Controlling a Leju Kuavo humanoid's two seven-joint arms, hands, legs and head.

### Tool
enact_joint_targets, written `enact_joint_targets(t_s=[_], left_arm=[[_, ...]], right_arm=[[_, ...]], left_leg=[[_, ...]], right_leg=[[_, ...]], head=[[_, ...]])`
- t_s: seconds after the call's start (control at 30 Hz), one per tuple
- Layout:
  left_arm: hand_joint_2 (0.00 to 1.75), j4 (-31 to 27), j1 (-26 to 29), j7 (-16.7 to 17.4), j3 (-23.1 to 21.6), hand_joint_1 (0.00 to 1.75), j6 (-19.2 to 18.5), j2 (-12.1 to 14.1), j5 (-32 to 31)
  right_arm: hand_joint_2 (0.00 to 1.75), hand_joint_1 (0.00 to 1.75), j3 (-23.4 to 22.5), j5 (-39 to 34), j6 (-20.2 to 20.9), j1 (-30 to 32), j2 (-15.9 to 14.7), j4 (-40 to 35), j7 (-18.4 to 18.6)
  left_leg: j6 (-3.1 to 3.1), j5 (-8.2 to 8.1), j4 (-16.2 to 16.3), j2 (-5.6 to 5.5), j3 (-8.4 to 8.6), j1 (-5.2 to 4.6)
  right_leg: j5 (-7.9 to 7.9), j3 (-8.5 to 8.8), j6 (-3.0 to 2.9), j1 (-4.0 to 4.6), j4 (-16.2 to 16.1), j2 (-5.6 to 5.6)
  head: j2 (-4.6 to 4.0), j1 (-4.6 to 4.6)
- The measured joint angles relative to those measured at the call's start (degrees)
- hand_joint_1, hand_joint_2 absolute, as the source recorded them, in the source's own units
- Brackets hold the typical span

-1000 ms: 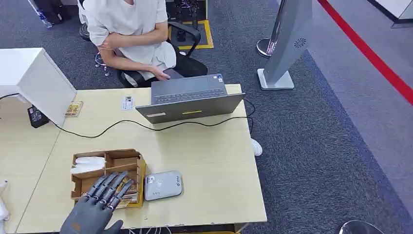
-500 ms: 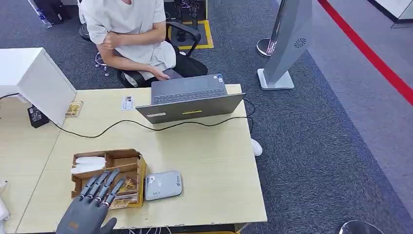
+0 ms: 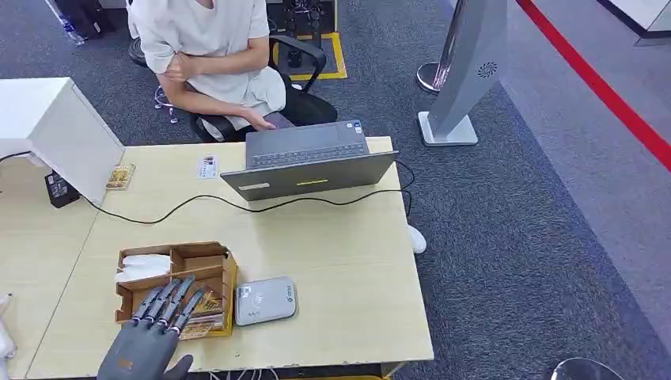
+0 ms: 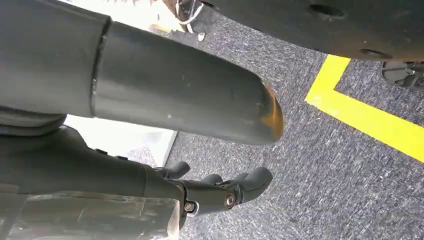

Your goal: Pass the card to the sensor for recognition and then transmit it.

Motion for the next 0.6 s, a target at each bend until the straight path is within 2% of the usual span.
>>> enact_joint_targets(t_s=[0.13, 0.27, 0.43, 0.6], left_arm=[[1.75, 0.7, -0.1, 1.9, 0.3, 0.00, 0.1, -1.2, -0.9], [1.75, 2.2, -0.3, 3.3, 1.1, 0.00, 0.5, -4.0, -3.9], [1.75, 3.6, -0.6, 3.5, 1.6, 0.00, 0.7, -6.8, -4.8], [1.75, 4.4, -0.7, 3.9, 1.6, 0.00, 0.8, -8.0, -5.4]], right_arm=[[0.00, 0.00, 0.0, 0.2, 0.0, 0.0, 0.0, 0.0, 0.0], [0.00, 0.00, 0.0, 0.2, 0.0, 0.0, 0.0, 0.0, 0.2], [0.00, 0.00, 0.0, 0.5, 0.0, 0.0, 0.0, 0.0, 0.2], [0.00, 0.00, 0.0, 1.0, 0.0, 0.0, 0.0, 0.0, 0.2]], left_leg=[[0.00, 0.00, 0.0, 0.00, 0.00, -0.01], [0.00, 0.00, 0.0, 0.00, 0.00, -0.01], [0.00, 0.00, 0.0, 0.00, 0.00, -0.01], [0.00, 0.00, 0.0, 0.00, 0.01, 0.00]], right_leg=[[0.00, 0.00, 0.00, 0.00, 0.0, 0.00], [0.00, 0.00, 0.00, -0.01, 0.0, 0.00], [0.00, 0.00, 0.00, -0.01, 0.0, 0.00], [0.00, 0.00, 0.00, 0.00, 0.0, 0.00]], head=[[0.00, 0.00], [0.00, 0.02], [0.00, 0.00], [0.00, 0.00]])
